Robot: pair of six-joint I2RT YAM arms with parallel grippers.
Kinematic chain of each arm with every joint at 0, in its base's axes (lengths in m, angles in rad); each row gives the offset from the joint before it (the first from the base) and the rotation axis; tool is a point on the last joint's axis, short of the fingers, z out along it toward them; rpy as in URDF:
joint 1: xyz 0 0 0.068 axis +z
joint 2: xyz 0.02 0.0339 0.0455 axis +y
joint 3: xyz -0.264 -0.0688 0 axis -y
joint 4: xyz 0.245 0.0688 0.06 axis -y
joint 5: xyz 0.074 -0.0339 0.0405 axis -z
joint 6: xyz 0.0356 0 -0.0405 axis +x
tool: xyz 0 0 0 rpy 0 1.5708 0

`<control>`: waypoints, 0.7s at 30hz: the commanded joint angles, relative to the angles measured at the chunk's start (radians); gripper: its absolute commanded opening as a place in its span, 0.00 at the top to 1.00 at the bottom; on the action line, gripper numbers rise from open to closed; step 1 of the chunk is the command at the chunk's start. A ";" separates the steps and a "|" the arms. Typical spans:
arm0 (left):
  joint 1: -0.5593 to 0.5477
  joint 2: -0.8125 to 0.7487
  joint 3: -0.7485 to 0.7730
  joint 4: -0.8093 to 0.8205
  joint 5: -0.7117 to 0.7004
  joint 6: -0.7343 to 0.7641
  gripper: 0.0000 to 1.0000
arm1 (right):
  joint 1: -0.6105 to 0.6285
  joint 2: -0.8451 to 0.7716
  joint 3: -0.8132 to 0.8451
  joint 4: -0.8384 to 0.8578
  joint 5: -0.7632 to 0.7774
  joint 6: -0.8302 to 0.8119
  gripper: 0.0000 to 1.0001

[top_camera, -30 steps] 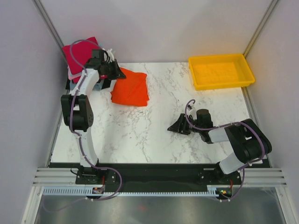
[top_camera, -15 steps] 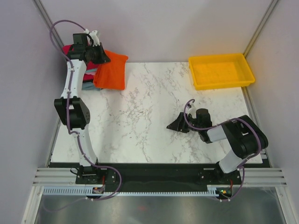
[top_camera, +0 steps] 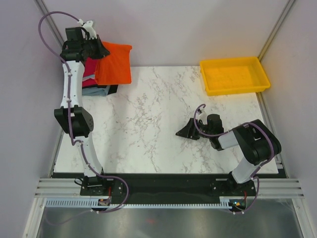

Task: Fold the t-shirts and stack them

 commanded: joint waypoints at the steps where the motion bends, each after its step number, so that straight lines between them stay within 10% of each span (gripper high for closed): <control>1: 0.040 -0.066 0.070 0.083 0.050 -0.020 0.98 | 0.002 0.033 0.006 -0.025 0.015 -0.014 0.34; 21: 0.111 -0.124 0.073 0.258 0.123 -0.060 0.98 | 0.004 0.051 0.010 -0.015 0.006 -0.007 0.34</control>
